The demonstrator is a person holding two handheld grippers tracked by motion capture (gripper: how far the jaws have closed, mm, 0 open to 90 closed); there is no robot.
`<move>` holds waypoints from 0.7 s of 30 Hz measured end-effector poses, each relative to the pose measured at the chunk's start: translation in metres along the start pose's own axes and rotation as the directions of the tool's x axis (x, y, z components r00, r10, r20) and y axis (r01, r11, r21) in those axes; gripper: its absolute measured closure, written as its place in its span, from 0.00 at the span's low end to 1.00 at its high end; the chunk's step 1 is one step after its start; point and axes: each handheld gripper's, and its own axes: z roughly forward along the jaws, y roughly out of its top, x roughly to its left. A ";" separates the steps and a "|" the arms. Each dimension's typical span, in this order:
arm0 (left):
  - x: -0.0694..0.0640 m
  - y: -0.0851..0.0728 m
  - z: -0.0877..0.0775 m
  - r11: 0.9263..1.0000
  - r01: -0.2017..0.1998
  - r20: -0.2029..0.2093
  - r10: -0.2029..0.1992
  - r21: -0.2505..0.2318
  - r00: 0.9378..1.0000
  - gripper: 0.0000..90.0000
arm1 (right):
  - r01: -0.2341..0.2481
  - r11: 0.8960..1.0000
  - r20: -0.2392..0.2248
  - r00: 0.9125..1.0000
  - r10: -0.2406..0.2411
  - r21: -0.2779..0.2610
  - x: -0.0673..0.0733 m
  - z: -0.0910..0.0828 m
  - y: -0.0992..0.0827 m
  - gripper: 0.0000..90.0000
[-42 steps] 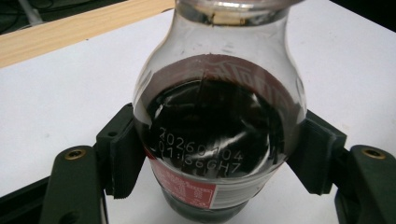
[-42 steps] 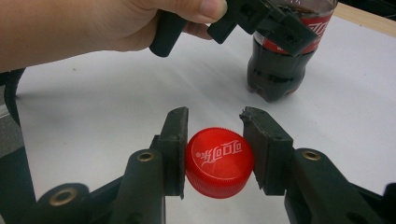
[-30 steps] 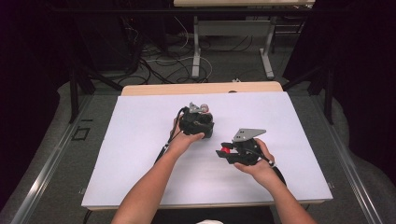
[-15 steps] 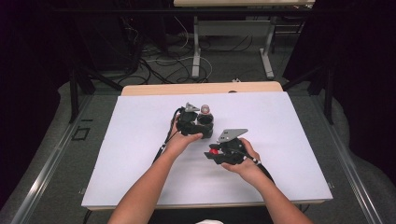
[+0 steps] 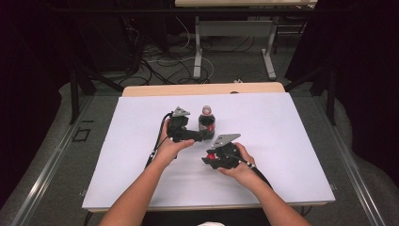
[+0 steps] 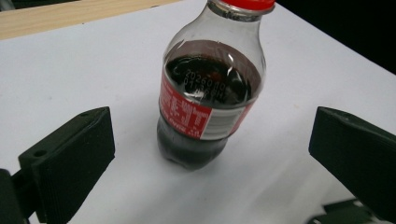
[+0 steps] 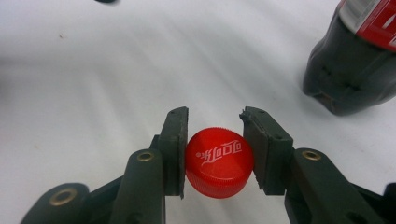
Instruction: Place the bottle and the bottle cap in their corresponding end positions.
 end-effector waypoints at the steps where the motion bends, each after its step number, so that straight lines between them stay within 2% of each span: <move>1: -0.002 -0.003 -0.003 1.000 0.028 0.012 -0.028 -0.012 1.000 0.01 | 0.001 1.000 -0.001 1.000 -0.001 0.000 0.000 0.002 -0.001 0.68; 3: -0.002 -0.007 -0.008 0.999 0.032 0.002 -0.032 -0.012 0.999 0.01 | 0.000 1.000 -0.011 1.000 0.000 0.015 -0.001 0.005 -0.003 0.68; 6: -0.002 -0.015 -0.015 0.999 0.040 0.006 -0.040 -0.017 0.999 0.01 | -0.002 1.000 0.004 1.000 0.002 0.009 -0.002 0.011 -0.005 0.68; 11: -0.002 -0.030 -0.026 0.999 0.051 0.007 -0.051 -0.004 0.999 0.01 | 0.003 1.000 0.015 1.000 -0.003 0.023 -0.004 0.018 -0.007 0.68; 13: 0.000 -0.036 -0.032 0.999 0.049 0.008 -0.049 -0.005 0.999 0.01 | 0.002 1.000 0.018 1.000 -0.002 0.031 -0.004 0.019 -0.007 0.68; 14: 0.000 -0.038 -0.035 0.998 0.060 0.008 -0.060 -0.016 0.998 0.01 | 0.004 0.999 0.012 1.000 -0.005 0.041 -0.005 0.019 -0.007 0.68; 16: 0.000 -0.043 -0.040 0.998 0.065 0.010 -0.065 -0.017 0.998 0.01 | 0.008 1.000 0.023 1.000 -0.008 0.030 -0.004 0.021 -0.008 0.68; 21: 0.002 -0.054 -0.048 0.997 0.069 -0.018 -0.069 -0.019 0.997 0.01 | 0.017 0.999 0.027 0.999 -0.019 0.047 -0.005 0.023 -0.009 0.68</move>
